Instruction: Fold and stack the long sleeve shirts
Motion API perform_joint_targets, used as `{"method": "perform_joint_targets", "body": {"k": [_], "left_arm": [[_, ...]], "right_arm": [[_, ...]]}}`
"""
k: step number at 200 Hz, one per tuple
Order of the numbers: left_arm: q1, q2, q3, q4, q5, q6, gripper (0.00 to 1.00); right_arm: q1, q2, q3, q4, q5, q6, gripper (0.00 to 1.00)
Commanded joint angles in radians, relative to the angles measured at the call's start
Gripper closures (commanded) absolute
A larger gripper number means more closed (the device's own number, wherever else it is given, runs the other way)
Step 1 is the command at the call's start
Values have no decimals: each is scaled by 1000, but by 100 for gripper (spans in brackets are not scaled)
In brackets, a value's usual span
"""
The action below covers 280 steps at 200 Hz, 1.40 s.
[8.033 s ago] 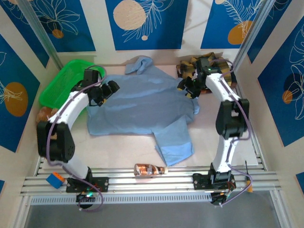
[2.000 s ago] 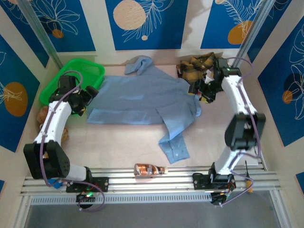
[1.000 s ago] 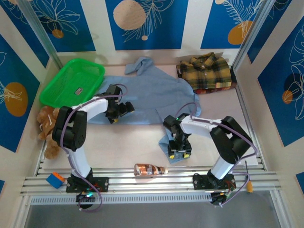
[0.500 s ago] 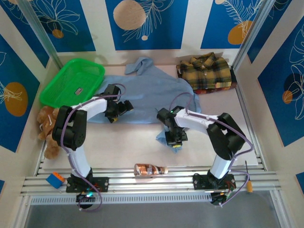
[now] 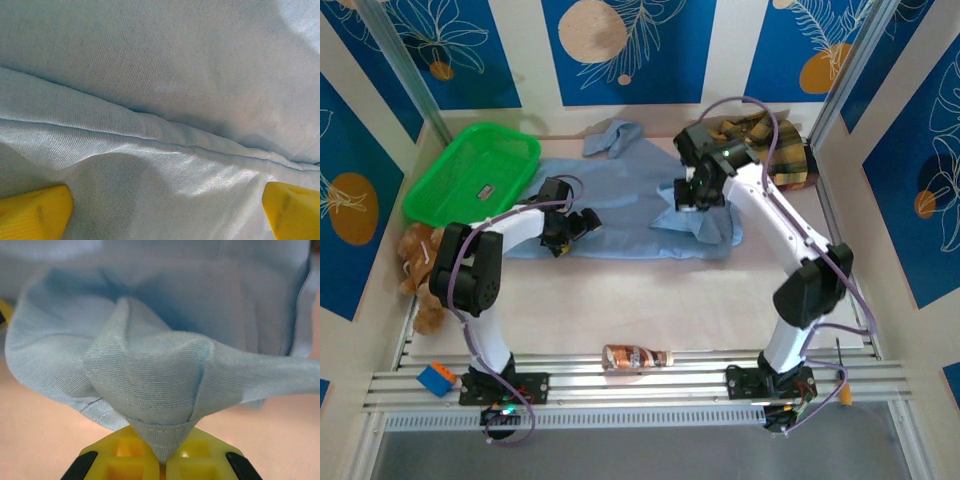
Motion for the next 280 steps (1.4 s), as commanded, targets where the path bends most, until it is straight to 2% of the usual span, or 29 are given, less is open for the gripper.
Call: {"method": "perform_joint_targets", "body": {"k": [1, 41, 64, 140, 188, 244, 280], "left_arm": [[9, 36, -49, -24, 17, -11, 0], [9, 33, -68, -24, 19, -10, 0], [13, 30, -80, -24, 17, -12, 0], [13, 27, -112, -23, 17, -14, 0], [13, 22, -137, -11, 21, -24, 0], [14, 6, -160, -3, 22, -29, 0], [16, -21, -134, -22, 38, -34, 0]], "right_arm": [[-39, 133, 207, -45, -6, -125, 100], [-120, 422, 663, -95, -95, -176, 99], [-141, 527, 789, -52, -173, -208, 98], [-175, 540, 719, 285, -360, -112, 96], [-180, 578, 719, 409, -463, 1, 94], [-182, 592, 709, 301, -500, 44, 94], [-187, 542, 659, 122, -474, 72, 95]]}}
